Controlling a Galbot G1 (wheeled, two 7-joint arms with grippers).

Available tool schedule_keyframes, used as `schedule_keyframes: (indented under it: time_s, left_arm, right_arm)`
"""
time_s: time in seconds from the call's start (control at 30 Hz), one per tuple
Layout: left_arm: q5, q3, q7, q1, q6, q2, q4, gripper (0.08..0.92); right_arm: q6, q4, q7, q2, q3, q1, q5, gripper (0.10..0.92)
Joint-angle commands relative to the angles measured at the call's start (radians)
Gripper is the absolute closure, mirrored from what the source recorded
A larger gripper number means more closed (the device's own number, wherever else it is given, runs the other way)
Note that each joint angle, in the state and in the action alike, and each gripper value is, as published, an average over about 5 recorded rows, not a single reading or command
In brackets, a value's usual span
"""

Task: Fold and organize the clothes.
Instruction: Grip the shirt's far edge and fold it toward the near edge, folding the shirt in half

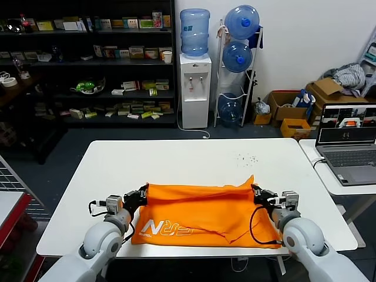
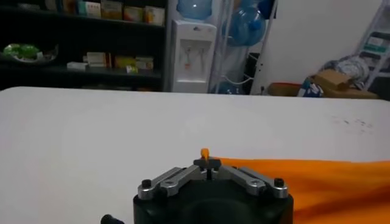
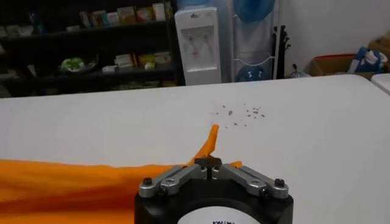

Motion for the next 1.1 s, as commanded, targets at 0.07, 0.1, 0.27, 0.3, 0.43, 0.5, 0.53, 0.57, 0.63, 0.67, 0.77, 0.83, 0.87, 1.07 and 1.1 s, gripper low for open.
schedule_keyframes:
  time_s: [0.07, 0.1, 0.27, 0.3, 0.43, 0.5, 0.53, 0.57, 0.63, 0.67, 0.77, 0.83, 0.87, 1.07, 1.1]
  left_arm:
    - [0.002, -0.007, -0.025, 0.109, 0.001, 0.026, -0.128, 0.905]
    - [0.002, -0.006, -0.029, 0.113, 0.002, 0.027, -0.133, 0.905]
    - [0.013, -0.005, -0.040, 0.125, 0.004, 0.031, -0.142, 0.905]
    - [0.016, -0.006, -0.040, 0.125, 0.003, 0.031, -0.140, 0.905]
    - [0.016, -0.008, -0.034, 0.126, 0.015, 0.031, -0.134, 0.905]
    - [0.011, -0.010, -0.033, 0.127, 0.030, 0.030, -0.137, 0.905]
    - [0.010, -0.011, -0.032, 0.128, 0.037, 0.030, -0.139, 0.900]
    - [0.008, -0.012, -0.034, 0.130, 0.042, 0.030, -0.142, 0.887]
    - [0.009, -0.015, -0.035, 0.134, 0.047, 0.032, -0.148, 0.852]
    - [0.009, -0.016, -0.037, 0.136, 0.050, 0.033, -0.150, 0.822]
    - [0.010, -0.020, -0.048, 0.140, 0.057, 0.035, -0.151, 0.735]
    - [0.012, -0.022, -0.059, 0.143, 0.061, 0.035, -0.151, 0.683]
    - [0.013, -0.023, -0.062, 0.145, 0.063, 0.035, -0.150, 0.649]
    - [0.030, -0.027, -0.051, 0.162, 0.063, 0.022, -0.115, 0.475]
    - [0.030, -0.027, -0.048, 0.163, 0.062, 0.017, -0.107, 0.449]
  right_arm:
    - [-0.008, 0.136, 0.019, -0.039, 0.057, -0.145, 0.008, 0.901]
    - [-0.010, 0.143, 0.022, -0.039, 0.059, -0.151, 0.010, 0.901]
    - [-0.016, 0.165, 0.033, -0.037, 0.064, -0.176, 0.013, 0.901]
    - [-0.017, 0.167, 0.034, -0.036, 0.064, -0.179, 0.012, 0.901]
    - [-0.035, 0.168, 0.033, -0.036, 0.067, -0.185, 0.009, 0.899]
    - [-0.044, 0.170, 0.026, -0.039, 0.073, -0.190, 0.004, 0.888]
    - [-0.046, 0.172, 0.021, -0.042, 0.077, -0.194, 0.000, 0.870]
    - [-0.045, 0.174, 0.017, -0.045, 0.083, -0.199, -0.002, 0.852]
    - [-0.041, 0.179, 0.013, -0.051, 0.093, -0.209, -0.004, 0.792]
    - [-0.038, 0.181, 0.013, -0.053, 0.099, -0.214, -0.003, 0.757]
    - [-0.030, 0.185, 0.014, -0.058, 0.114, -0.226, -0.001, 0.662]
    - [-0.024, 0.185, 0.014, -0.059, 0.124, -0.232, -0.002, 0.610]
    - [-0.021, 0.185, 0.014, -0.059, 0.130, -0.237, -0.002, 0.576]
    - [0.002, 0.186, 0.007, -0.056, 0.169, -0.268, -0.009, 0.402]
    - [0.004, 0.188, 0.006, -0.055, 0.175, -0.274, -0.010, 0.376]
